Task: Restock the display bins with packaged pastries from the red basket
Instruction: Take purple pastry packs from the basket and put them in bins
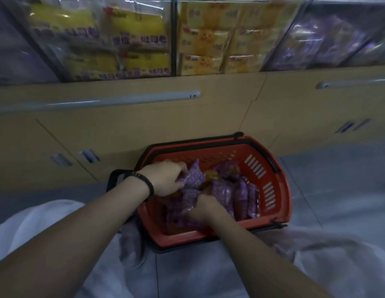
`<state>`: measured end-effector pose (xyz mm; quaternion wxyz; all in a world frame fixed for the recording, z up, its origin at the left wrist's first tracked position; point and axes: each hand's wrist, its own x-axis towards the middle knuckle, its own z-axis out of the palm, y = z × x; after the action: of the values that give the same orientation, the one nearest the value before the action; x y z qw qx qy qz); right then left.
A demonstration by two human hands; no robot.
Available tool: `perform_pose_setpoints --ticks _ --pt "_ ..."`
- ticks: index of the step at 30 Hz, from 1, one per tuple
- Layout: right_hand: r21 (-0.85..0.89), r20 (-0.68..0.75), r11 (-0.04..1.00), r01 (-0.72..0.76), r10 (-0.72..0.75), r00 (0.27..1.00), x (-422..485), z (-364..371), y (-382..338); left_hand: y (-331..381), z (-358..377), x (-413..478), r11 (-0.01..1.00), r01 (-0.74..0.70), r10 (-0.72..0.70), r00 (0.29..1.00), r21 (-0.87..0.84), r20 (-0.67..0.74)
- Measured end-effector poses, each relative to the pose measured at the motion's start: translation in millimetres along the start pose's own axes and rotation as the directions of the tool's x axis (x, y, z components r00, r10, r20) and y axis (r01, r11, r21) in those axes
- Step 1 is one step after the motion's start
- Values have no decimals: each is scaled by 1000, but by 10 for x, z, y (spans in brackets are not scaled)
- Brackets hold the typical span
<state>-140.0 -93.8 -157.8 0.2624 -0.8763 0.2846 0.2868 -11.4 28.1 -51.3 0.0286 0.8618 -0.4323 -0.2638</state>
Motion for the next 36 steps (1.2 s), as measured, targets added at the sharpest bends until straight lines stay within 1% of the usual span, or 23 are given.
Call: perform_pose_setpoints --ticks 2,5,7,9,10,12,13,14,16,17,19,22,25,26,28,30,31,32,33,35,36 --pt "-59 5 998 -33 34 999 27 140 -120 -27 10 8 1000 10 -10 1000 5 13" --pt "-83 2 986 -142 143 990 -13 214 -235 -58 12 19 1000 30 -30 998 1 58" --pt "-92 -43 984 -150 146 988 -86 215 -275 -70 24 13 999 51 -52 993 9 108" --pt "-67 -71 995 -81 76 995 -7 139 -254 -72 31 8 998 61 -63 987 19 150" --pt "-10 -69 1000 -30 29 997 8 36 -239 -79 27 7 998 68 -70 984 18 167" --pt "219 -37 976 17 -9 999 20 -234 -170 -92 -9 7 998 68 -70 980 17 186" --pt "366 28 930 -25 16 999 -6 -385 -128 -108 -25 8 997 70 -72 978 17 196" --pt "507 115 858 -79 23 993 -59 -531 -81 -123 -44 2 997 72 -74 976 16 205" --pt "664 230 737 -126 -41 972 -159 -794 27 -149 -78 -4 998 58 -56 979 -6 194" --pt "694 262 710 -117 -98 960 -205 -924 98 -151 -92 -7 998 41 -34 984 -37 177" --pt "706 337 702 -93 -218 916 -258 -1108 192 -147 -107 7 987 3 16 993 -158 114" --pt "750 365 660 -47 -354 861 -307 -1275 265 -147 -145 23 919 -15 9 1000 -395 -18" --pt "818 316 573 -36 -396 862 -358 -1328 298 -166 -183 -14 790 -36 5 999 -613 -52" --pt "834 305 551 -38 -403 863 -382 -1337 289 -165 -200 -35 752 -59 29 998 -656 -56" --pt "832 290 554 -20 -405 867 -403 -1336 269 -153 -254 -87 720 -100 64 995 -687 -78" --pt "826 280 563 -15 -388 878 -397 -1317 245 -202 -297 -107 765 -92 41 995 -637 -94" --pt "835 278 549 -28 -377 883 -357 -1288 236 -242 -308 -110 804 -62 16 996 -591 -83" --pt "844 257 535 -34 -349 901 -300 -1255 225 -281 -316 -108 839 -20 -23 997 -544 -71" --pt "841 211 540 -23 -289 934 -225 -1214 216 -331 -320 -97 871 31 -73 995 -490 -68" --pt "780 77 626 20 -128 989 -47 -1115 179 -423 -332 -111 921 117 -161 983 -370 -89" --pt "725 -16 686 70 -85 996 45 -1049 152 -474 -337 -117 939 147 -189 976 -310 -111"
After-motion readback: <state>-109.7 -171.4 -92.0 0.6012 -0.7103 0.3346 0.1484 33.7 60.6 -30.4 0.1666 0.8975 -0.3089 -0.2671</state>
